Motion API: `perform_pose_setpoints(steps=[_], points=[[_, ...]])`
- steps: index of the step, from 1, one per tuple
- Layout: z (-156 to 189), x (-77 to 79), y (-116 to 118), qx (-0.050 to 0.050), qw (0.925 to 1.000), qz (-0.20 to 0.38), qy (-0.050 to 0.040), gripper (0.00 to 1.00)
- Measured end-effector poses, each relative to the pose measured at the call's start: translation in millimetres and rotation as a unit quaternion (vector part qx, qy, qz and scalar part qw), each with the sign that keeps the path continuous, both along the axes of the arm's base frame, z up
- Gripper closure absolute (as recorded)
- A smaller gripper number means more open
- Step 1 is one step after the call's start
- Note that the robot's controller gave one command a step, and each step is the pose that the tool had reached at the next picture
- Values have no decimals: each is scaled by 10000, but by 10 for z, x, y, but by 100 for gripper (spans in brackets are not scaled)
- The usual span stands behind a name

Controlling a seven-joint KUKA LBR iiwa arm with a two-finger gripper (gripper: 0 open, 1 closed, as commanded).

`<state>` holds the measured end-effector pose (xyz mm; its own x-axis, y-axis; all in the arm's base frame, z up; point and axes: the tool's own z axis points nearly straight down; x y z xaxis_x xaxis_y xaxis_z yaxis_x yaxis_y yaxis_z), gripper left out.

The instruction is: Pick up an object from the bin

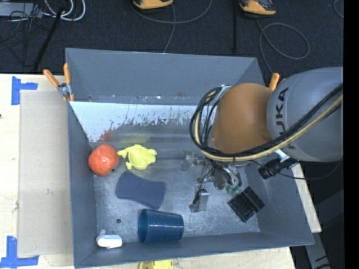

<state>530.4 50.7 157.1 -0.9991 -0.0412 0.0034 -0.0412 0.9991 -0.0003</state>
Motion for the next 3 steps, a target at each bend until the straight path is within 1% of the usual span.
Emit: perform_pose_setpoints(steps=[1,2,3], points=[[-437,-101,177,13,9999,152,-55,0],[-269,-55,509,-8,9997,243,29,0],[-50,-204,604,19,9999,95,-60,0]])
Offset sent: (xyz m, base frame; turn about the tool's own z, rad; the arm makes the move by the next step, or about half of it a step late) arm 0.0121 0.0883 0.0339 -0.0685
